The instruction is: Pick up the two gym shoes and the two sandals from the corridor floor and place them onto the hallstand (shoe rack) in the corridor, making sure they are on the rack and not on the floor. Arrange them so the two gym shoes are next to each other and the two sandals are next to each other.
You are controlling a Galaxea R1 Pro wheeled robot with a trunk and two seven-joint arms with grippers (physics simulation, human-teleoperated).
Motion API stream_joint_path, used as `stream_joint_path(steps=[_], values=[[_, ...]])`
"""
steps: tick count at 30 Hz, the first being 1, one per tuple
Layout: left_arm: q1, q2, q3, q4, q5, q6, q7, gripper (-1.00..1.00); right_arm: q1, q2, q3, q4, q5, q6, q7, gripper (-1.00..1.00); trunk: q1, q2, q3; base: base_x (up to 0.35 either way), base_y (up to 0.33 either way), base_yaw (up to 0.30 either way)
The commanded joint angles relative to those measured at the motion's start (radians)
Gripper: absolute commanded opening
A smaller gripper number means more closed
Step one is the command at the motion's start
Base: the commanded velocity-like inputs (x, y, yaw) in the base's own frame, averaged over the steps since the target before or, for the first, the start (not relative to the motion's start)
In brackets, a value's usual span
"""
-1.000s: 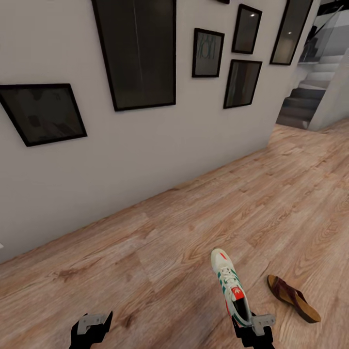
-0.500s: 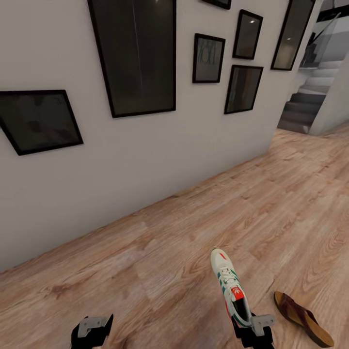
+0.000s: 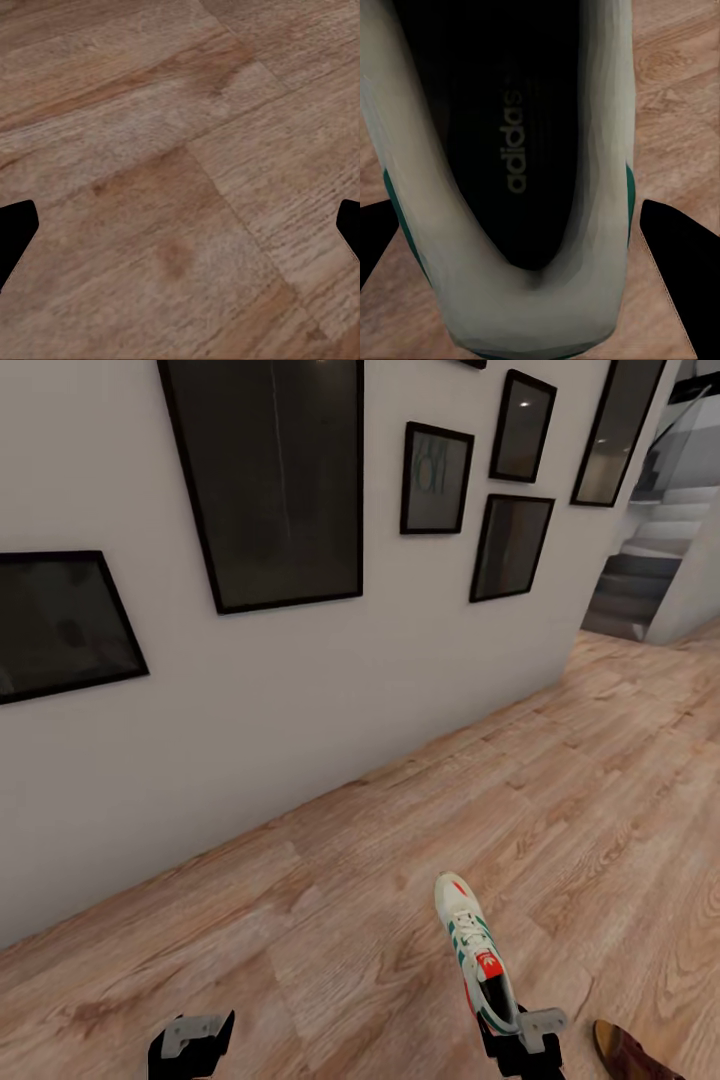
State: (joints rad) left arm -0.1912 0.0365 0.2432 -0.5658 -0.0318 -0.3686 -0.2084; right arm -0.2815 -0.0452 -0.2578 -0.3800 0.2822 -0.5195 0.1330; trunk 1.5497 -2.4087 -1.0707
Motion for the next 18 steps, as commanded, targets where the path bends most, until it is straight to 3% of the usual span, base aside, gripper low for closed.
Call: stream_joint_path(steps=[1, 18], values=[[-0.001, -0.001, 0.007, 0.001, -0.003, -0.003, -0.009, 1.00, -0.001, 0.001, -0.009, 0.000, 0.005, -0.004, 0.008, -1.00, 0.000, 0.000, -0.001, 0.334, 0.000, 0.000], [-0.001, -0.001, 0.007, 0.001, -0.003, -0.002, -0.008, 1.00, -0.001, 0.003, -0.009, 0.000, 0.005, -0.004, 0.008, -1.00, 0.000, 0.000, -0.001, 0.335, 0.000, 0.000]])
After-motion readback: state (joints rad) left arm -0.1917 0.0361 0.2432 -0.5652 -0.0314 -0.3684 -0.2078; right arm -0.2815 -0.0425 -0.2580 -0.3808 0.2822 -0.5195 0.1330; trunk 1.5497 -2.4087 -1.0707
